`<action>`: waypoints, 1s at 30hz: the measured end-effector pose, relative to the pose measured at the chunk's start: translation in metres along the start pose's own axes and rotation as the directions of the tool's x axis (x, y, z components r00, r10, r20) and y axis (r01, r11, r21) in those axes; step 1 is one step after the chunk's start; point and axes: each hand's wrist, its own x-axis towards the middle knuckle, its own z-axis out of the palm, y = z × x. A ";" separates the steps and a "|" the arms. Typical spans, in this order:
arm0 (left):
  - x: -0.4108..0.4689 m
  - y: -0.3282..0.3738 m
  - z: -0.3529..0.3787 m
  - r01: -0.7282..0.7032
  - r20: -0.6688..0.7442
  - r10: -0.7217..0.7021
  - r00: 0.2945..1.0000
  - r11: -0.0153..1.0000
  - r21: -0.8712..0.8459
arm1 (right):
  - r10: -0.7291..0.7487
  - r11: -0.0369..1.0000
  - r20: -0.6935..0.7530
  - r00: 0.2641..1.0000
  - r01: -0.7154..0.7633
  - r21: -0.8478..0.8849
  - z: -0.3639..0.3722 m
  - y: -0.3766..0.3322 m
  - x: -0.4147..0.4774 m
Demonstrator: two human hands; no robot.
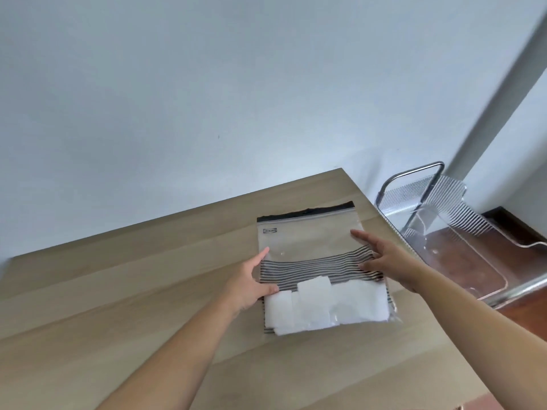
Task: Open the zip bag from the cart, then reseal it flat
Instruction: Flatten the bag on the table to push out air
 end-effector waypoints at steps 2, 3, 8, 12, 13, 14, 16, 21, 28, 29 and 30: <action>0.019 0.030 0.027 -0.019 0.031 0.017 0.999 0.999 0.050 | -0.006 0.999 -0.043 0.999 0.003 -0.054 -0.046 0.004 0.000; 0.030 0.045 0.043 -0.031 0.032 0.029 0.999 0.996 0.084 | -0.008 0.996 -0.068 0.998 0.002 -0.089 -0.069 0.007 0.001; 0.085 0.115 0.136 -0.101 0.043 0.096 0.994 0.984 0.149 | -0.034 0.950 -0.214 0.976 -0.036 -0.311 -0.186 0.031 0.006; 0.119 0.152 0.216 -0.118 0.065 0.110 0.992 0.983 0.138 | -0.001 0.880 -0.320 0.947 -0.151 -0.451 -0.257 0.058 0.013; 0.126 0.157 0.235 -0.117 0.072 0.108 0.992 0.983 0.138 | 0.018 0.866 -0.326 0.945 -0.178 -0.467 -0.273 0.067 0.016; 0.131 0.161 0.252 -0.124 0.073 0.115 0.991 0.983 0.138 | 0.038 0.852 -0.325 0.945 -0.201 -0.484 -0.285 0.075 0.019; 0.144 0.165 0.285 -0.124 0.070 0.115 0.991 0.981 0.148 | 0.083 0.816 -0.306 0.949 -0.240 -0.526 -0.309 0.093 0.027; 0.166 0.159 0.343 -0.058 0.103 0.030 0.994 0.957 0.284 | 0.205 0.761 -0.234 0.950 -0.306 -0.572 -0.340 0.139 0.046; 0.184 0.156 0.371 0.166 0.148 -0.223 0.964 0.932 0.322 | 0.283 0.736 -0.156 0.946 -0.319 -0.597 -0.337 0.181 0.057; 0.187 0.156 0.373 0.211 0.146 -0.269 0.952 0.922 0.323 | 0.301 0.726 -0.146 0.943 -0.325 -0.606 -0.336 0.184 0.059; 0.190 0.157 0.374 0.247 0.145 -0.308 0.940 0.910 0.334 | 0.323 0.716 -0.138 0.936 -0.338 -0.611 -0.334 0.186 0.060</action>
